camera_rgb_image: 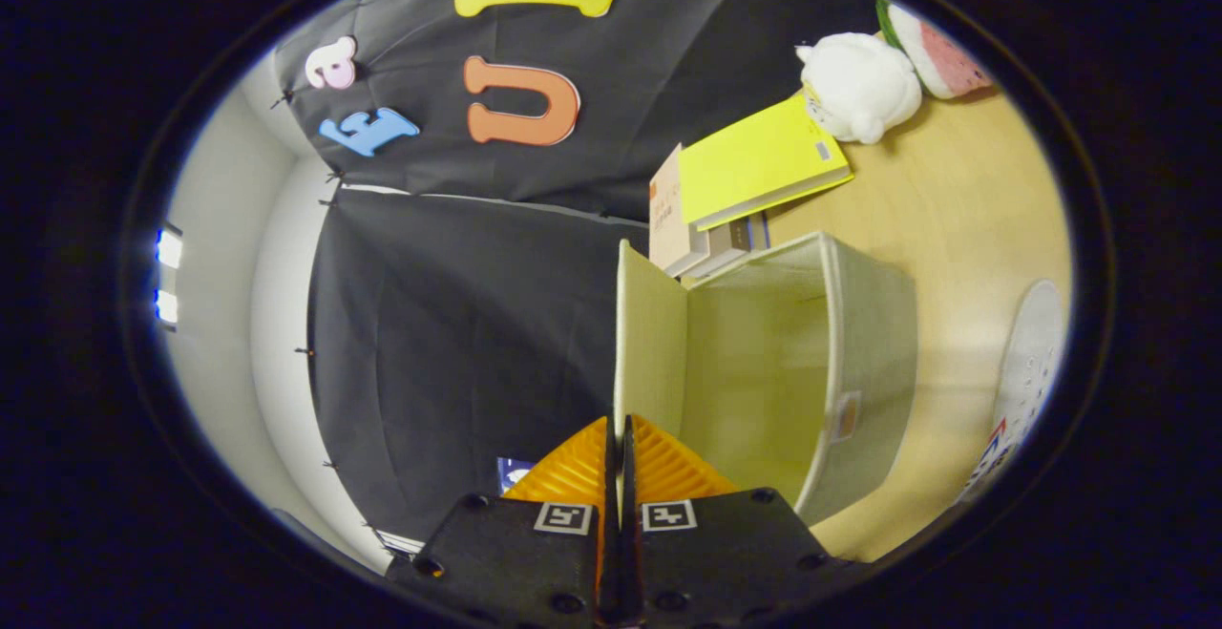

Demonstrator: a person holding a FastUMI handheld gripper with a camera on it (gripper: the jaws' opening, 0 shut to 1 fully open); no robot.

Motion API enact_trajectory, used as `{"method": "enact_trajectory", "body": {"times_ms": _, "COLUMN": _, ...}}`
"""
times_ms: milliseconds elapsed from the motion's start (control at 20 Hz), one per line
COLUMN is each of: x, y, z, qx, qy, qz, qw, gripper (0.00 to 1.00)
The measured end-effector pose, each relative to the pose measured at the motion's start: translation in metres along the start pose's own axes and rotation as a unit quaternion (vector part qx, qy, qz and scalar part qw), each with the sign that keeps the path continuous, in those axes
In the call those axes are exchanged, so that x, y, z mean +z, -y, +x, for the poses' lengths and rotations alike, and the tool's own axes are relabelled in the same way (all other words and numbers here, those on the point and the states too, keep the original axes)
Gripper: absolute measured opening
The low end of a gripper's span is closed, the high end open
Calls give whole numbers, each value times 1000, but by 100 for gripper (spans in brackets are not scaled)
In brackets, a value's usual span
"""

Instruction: Open the storage box then place both shoes into the box .Put the left shoe in first, then the right shoe, with the right side of both shoes facing outward in a uniform manner.

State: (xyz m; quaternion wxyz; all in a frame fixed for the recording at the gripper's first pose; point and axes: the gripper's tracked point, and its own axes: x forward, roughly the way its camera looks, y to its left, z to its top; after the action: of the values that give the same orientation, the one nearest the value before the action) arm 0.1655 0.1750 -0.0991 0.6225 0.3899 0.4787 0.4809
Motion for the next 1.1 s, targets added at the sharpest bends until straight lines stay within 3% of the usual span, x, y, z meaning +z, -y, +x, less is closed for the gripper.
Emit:
{"method": "enact_trajectory", "body": {"times_ms": 550, "x": -9, "y": -78, "z": 131, "qx": -16, "qy": -7, "qz": -64, "qw": 998, "gripper": 6}}
{"method": "enact_trajectory", "body": {"times_ms": 650, "x": -13, "y": -80, "z": 158, "qx": -36, "qy": -8, "qz": -75, "qw": 996, "gripper": 5}}
{"method": "enact_trajectory", "body": {"times_ms": 750, "x": -9, "y": -73, "z": 178, "qx": -82, "qy": 3, "qz": -83, "qw": 993, "gripper": 10}}
{"method": "enact_trajectory", "body": {"times_ms": 1000, "x": -27, "y": -66, "z": 202, "qx": -124, "qy": -11, "qz": -99, "qw": 987, "gripper": 100}}
{"method": "enact_trajectory", "body": {"times_ms": 1100, "x": -25, "y": -55, "z": 198, "qx": -150, "qy": -2, "qz": -109, "qw": 983, "gripper": 100}}
